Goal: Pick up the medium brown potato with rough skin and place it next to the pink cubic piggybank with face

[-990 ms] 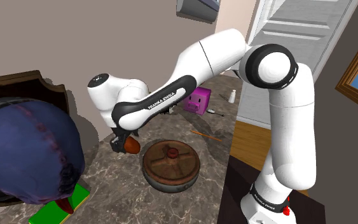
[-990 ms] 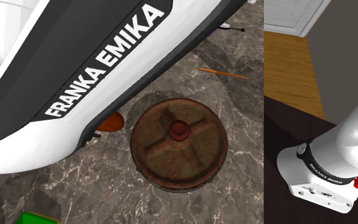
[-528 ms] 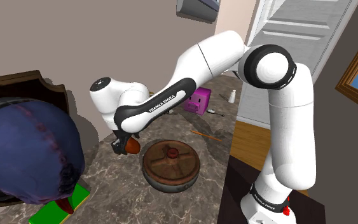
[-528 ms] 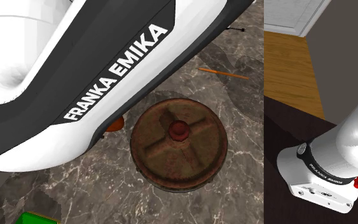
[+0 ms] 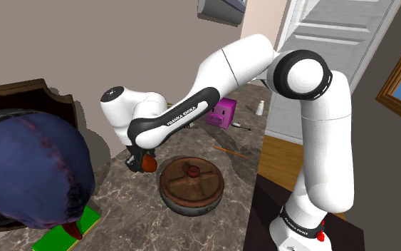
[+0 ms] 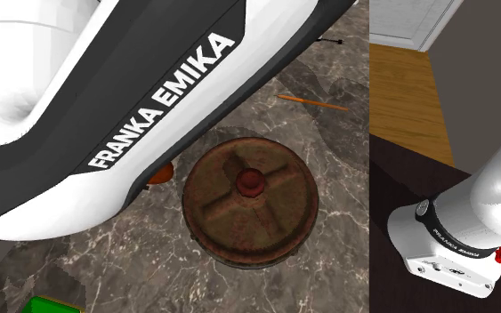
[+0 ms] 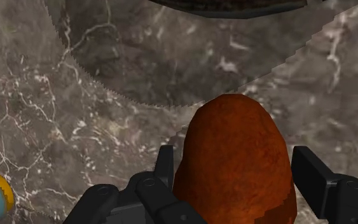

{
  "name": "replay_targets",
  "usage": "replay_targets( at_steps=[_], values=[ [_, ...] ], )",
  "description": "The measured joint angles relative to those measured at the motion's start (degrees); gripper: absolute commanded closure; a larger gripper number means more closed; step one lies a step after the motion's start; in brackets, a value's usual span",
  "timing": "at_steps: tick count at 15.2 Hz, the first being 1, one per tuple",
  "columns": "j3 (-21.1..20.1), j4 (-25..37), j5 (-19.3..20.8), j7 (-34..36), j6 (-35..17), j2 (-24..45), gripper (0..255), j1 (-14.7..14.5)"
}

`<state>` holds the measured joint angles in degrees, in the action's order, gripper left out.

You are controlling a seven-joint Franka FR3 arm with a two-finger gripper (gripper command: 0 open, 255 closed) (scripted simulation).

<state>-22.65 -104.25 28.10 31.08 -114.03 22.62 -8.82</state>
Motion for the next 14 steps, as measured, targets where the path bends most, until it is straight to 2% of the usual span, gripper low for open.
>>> replay_targets(
  at_steps=[6, 14],
  values=[
    [-0.06, 0.06, -0.13, -0.13, 0.23, -0.18, 255, 0.02],
    [-0.69, 2.16, -1.93, -2.31, 4.39, -2.87, 255, 0.38]
  ],
)
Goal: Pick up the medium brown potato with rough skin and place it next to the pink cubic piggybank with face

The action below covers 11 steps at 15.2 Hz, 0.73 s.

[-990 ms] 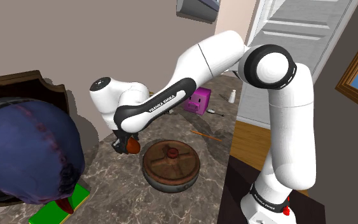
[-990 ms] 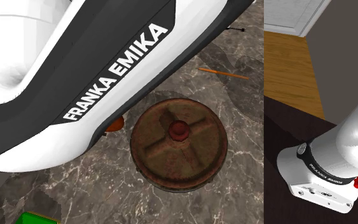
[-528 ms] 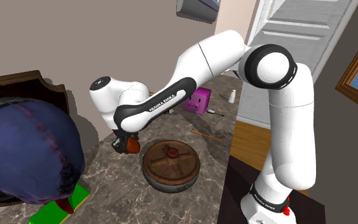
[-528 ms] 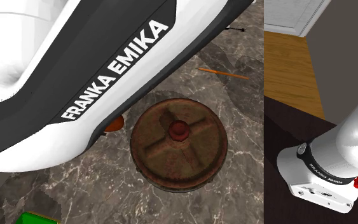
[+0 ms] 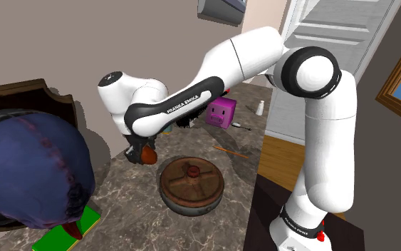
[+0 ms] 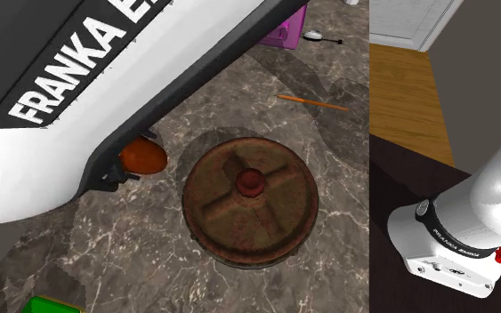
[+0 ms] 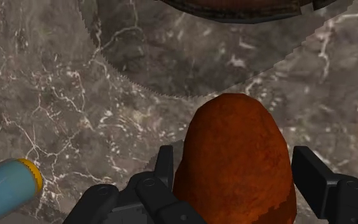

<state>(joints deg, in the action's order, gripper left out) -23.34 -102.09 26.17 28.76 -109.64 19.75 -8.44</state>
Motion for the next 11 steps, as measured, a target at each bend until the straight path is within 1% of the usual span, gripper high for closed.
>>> replay_targets(
  at_steps=[11],
  values=[
    [-0.65, 4.63, -1.99, -2.83, 6.69, -2.80, 255, 0.05]
  ],
)
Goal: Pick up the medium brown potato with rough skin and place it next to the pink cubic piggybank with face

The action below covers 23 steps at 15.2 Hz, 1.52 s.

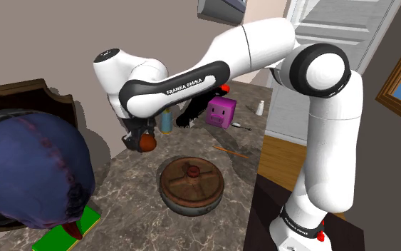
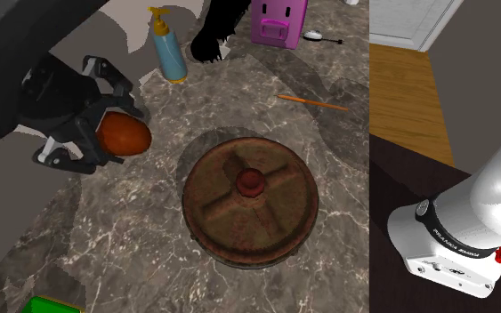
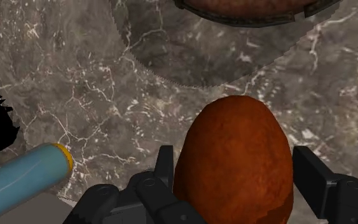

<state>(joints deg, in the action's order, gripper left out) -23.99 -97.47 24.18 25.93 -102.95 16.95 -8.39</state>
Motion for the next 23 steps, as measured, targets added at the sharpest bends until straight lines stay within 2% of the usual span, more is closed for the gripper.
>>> replay_targets(
  at_steps=[23],
  values=[
    [-0.45, 13.94, -1.58, -5.45, 15.02, -2.25, 255, -0.53]
  ],
)
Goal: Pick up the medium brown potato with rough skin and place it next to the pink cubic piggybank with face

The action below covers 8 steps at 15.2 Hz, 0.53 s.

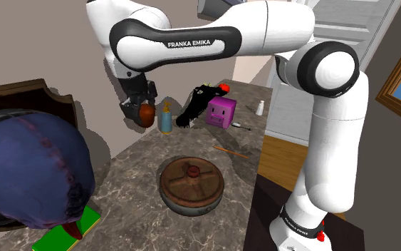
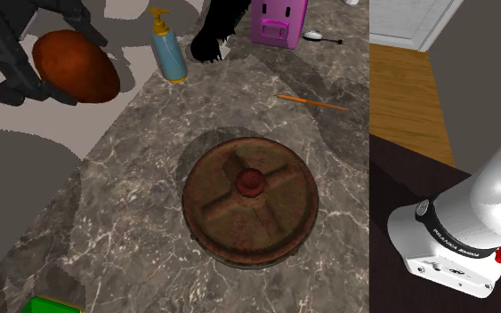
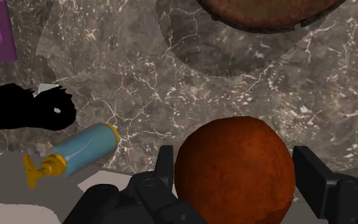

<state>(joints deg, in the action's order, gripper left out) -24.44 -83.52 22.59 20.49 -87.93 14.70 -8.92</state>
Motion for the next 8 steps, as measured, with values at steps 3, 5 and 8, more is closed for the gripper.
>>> replay_targets(
  at_steps=[3, 5, 8],
  values=[
    [1.09, -3.43, -0.83, -3.04, -1.88, -2.83, 255, 2.61],
    [2.10, -6.64, -1.51, -5.53, -3.77, -5.23, 255, 4.69],
    [3.71, -9.69, -2.13, -9.25, -5.84, -7.66, 255, 7.29]
  ],
)
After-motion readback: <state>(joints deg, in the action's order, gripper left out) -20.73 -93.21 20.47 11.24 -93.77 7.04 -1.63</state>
